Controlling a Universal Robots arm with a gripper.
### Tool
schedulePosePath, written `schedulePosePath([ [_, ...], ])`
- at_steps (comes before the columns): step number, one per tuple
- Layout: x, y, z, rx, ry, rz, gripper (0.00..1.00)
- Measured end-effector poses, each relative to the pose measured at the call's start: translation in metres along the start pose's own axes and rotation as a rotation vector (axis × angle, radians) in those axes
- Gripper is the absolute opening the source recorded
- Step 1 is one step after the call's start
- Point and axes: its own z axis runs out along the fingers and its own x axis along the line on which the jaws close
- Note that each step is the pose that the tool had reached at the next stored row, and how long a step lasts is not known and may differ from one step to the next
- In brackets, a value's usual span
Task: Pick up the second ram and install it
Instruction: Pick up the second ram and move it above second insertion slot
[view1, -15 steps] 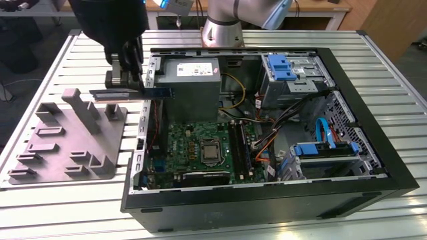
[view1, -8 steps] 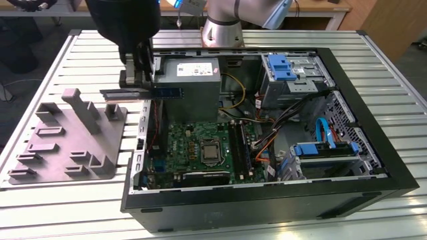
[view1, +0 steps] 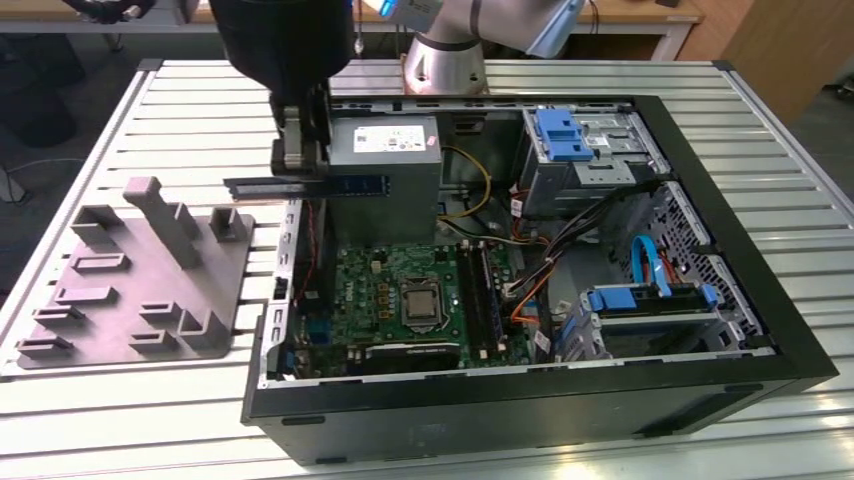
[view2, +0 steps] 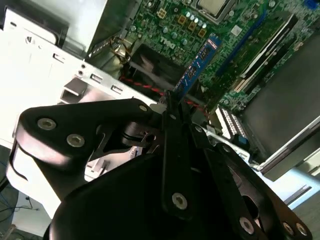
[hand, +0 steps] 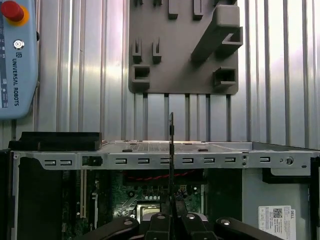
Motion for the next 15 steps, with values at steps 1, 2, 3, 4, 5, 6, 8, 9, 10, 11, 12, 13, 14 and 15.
schedulePosePath([
  [1,-0.0001,-0.0025,-0.0001,0.0000,0.0000,0.000,0.14],
  [2,-0.0001,-0.0050,-0.0002,0.0000,0.0000,0.000,0.14],
  [3,-0.0002,-0.0075,-0.0003,0.0000,0.0000,0.000,0.14],
  [4,-0.0002,-0.0101,-0.0004,0.0000,0.0000,0.000,0.14],
  [5,-0.0003,-0.0126,-0.0004,0.0000,0.0000,0.000,0.14],
  [6,-0.0003,-0.0151,-0.0006,-0.0001,0.0000,0.000,0.14],
  [8,-0.0005,-0.0200,-0.0007,0.0000,0.0000,0.000,0.14],
  [9,-0.0005,-0.0225,-0.0008,0.0000,0.0000,0.000,0.14],
  [10,-0.0006,-0.0250,-0.0009,0.0001,0.0000,0.000,0.14],
  [11,-0.0006,-0.0278,-0.0010,0.0000,0.0000,0.000,0.14],
  [12,-0.0007,-0.0304,-0.0011,0.0000,0.0000,0.000,0.14],
  [13,-0.0007,-0.0330,-0.0012,0.0000,0.0000,0.000,0.14],
  [14,-0.0008,-0.0356,-0.0013,0.0000,0.0000,0.000,0.14],
  [15,-0.0009,-0.0381,-0.0013,0.0000,0.0000,0.000,0.14],
])
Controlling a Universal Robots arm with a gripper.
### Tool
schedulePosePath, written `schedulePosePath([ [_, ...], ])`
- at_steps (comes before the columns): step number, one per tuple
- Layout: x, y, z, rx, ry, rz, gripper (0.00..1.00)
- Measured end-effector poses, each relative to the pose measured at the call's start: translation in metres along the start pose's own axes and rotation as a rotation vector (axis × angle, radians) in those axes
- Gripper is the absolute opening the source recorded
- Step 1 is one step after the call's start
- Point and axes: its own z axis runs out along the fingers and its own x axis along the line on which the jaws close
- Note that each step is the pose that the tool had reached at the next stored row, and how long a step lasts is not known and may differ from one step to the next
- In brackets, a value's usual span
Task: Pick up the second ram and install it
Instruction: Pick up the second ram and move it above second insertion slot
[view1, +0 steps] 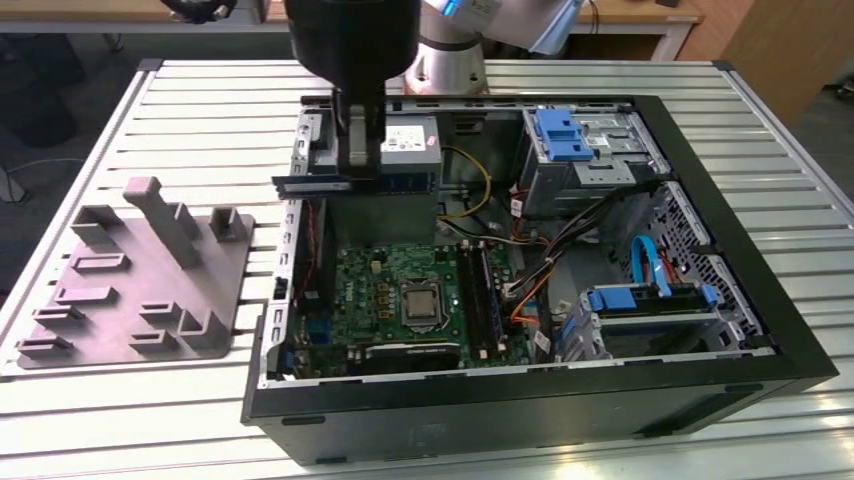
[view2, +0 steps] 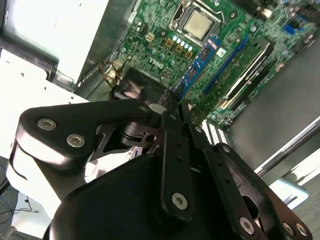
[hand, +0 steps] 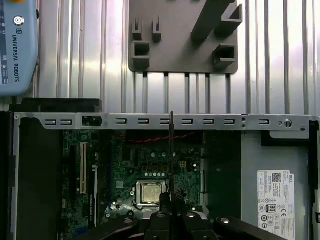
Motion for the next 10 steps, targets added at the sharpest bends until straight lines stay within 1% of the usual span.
schedulePosePath([
  [10,-0.0006,-0.0263,-0.0009,0.0000,0.0000,0.000,0.14],
])
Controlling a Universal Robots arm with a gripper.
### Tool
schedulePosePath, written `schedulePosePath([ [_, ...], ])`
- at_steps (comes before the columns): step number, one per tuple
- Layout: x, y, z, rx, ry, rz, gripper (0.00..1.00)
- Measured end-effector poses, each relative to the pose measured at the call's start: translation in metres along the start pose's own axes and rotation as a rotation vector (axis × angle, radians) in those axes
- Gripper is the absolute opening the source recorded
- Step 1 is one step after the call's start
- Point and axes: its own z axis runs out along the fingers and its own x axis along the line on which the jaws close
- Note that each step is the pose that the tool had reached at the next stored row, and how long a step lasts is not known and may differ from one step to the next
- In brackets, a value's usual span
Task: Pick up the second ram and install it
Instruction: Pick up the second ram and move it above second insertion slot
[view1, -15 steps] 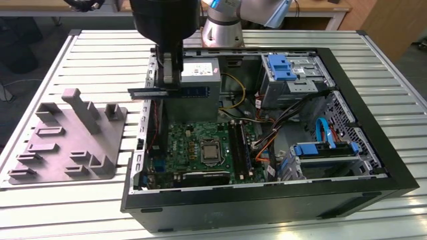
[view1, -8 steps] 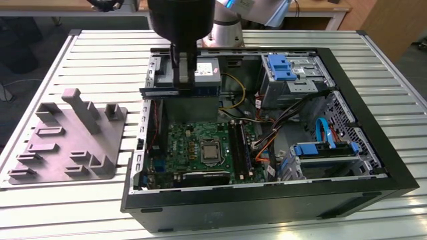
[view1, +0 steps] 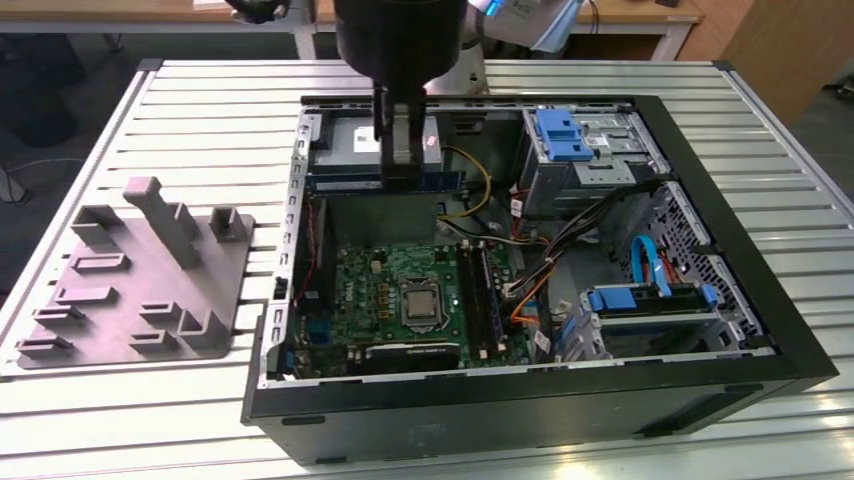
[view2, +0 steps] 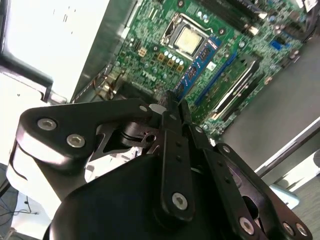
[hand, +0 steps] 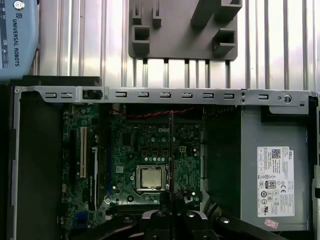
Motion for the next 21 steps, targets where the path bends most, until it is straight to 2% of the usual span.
schedulePosePath([
  [21,-0.0015,-0.0565,-0.0015,-0.0003,-0.0002,0.000,0.14],
])
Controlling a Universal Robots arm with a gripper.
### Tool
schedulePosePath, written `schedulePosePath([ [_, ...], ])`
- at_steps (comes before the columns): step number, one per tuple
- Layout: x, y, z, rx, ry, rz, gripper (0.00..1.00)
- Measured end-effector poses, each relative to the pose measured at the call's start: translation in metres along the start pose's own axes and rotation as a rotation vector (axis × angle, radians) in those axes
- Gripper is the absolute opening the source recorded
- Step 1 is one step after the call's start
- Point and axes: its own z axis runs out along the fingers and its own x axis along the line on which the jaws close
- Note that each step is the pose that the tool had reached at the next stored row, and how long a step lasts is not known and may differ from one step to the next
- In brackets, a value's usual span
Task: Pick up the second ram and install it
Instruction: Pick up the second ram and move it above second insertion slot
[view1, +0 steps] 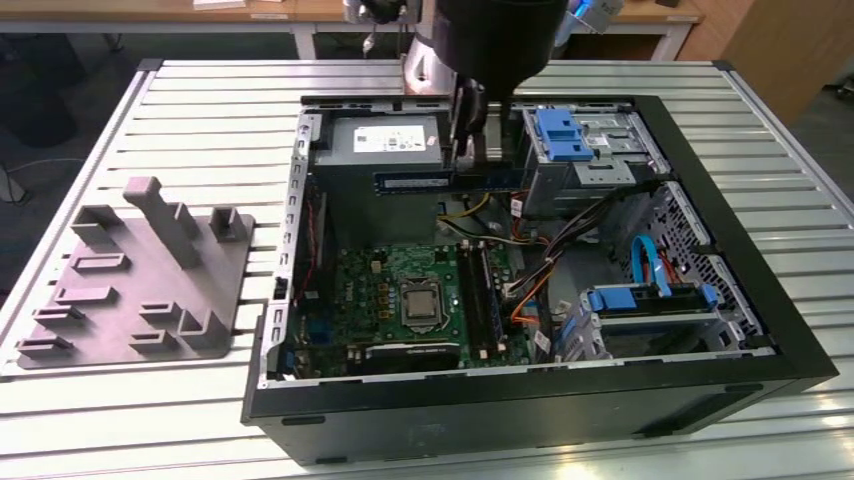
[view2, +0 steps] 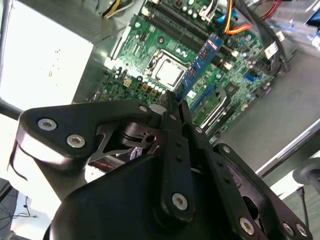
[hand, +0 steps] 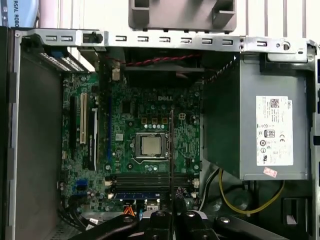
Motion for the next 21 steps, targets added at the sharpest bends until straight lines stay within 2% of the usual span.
schedulePosePath([
  [4,0.0000,-0.0050,0.0013,-0.0002,0.0003,0.000,0.14],
  [12,0.0010,-0.0057,0.0022,-0.0002,0.0003,-0.001,0.14],
  [21,0.0068,-0.0094,0.0173,-0.0022,0.0004,0.000,0.14],
])
